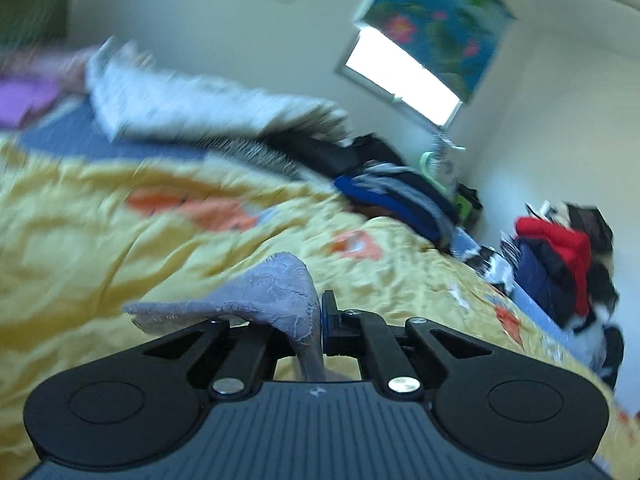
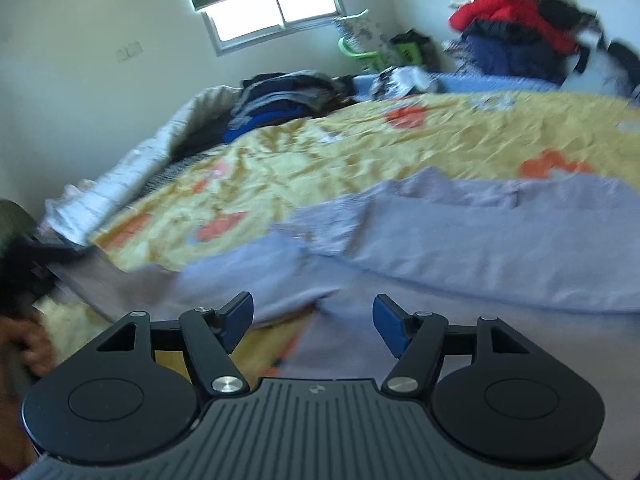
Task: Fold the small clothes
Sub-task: 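Grasp the other lace-cuffed sleeve end with the left gripper, then carry the sleeve across the sweater body over the first sleeve with the left gripper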
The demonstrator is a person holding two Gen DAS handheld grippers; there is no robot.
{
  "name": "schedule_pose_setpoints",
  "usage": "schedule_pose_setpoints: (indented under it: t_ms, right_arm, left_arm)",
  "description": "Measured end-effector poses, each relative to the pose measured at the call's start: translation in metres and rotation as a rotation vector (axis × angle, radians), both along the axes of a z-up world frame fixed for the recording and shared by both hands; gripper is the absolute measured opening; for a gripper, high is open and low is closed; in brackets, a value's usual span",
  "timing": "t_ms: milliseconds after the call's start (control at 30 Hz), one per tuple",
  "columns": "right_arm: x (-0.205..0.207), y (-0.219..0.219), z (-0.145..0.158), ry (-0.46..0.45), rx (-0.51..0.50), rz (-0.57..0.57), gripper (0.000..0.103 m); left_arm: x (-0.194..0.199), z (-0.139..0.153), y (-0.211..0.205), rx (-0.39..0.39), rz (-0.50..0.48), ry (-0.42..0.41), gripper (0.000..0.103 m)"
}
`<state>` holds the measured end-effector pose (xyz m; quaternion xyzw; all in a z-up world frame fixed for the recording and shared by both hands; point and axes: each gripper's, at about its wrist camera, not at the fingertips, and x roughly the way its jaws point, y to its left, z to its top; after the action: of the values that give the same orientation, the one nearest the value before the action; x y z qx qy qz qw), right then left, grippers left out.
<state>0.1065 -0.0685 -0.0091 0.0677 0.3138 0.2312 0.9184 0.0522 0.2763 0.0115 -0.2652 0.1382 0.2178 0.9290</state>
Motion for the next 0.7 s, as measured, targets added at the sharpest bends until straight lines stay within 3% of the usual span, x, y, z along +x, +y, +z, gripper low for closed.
schedule_pose_setpoints:
  t_ms: [100, 200, 700]
  right_arm:
    - [0.0, -0.012, -0.003, -0.01, -0.036, -0.034, 0.072]
    - [0.001, -0.029, -0.006, 0.013, 0.003, -0.056, 0.072]
    - [-0.004, -0.095, -0.007, 0.015, 0.045, -0.201, 0.072]
  left_arm:
    - [0.006, 0.015, -0.025, 0.082, -0.026, -0.016, 0.004]
    - [0.015, 0.028, -0.046, 0.142, -0.051, -0.028, 0.004]
    - [0.083, 0.037, -0.16, 0.3, -0.315, 0.078, 0.004]
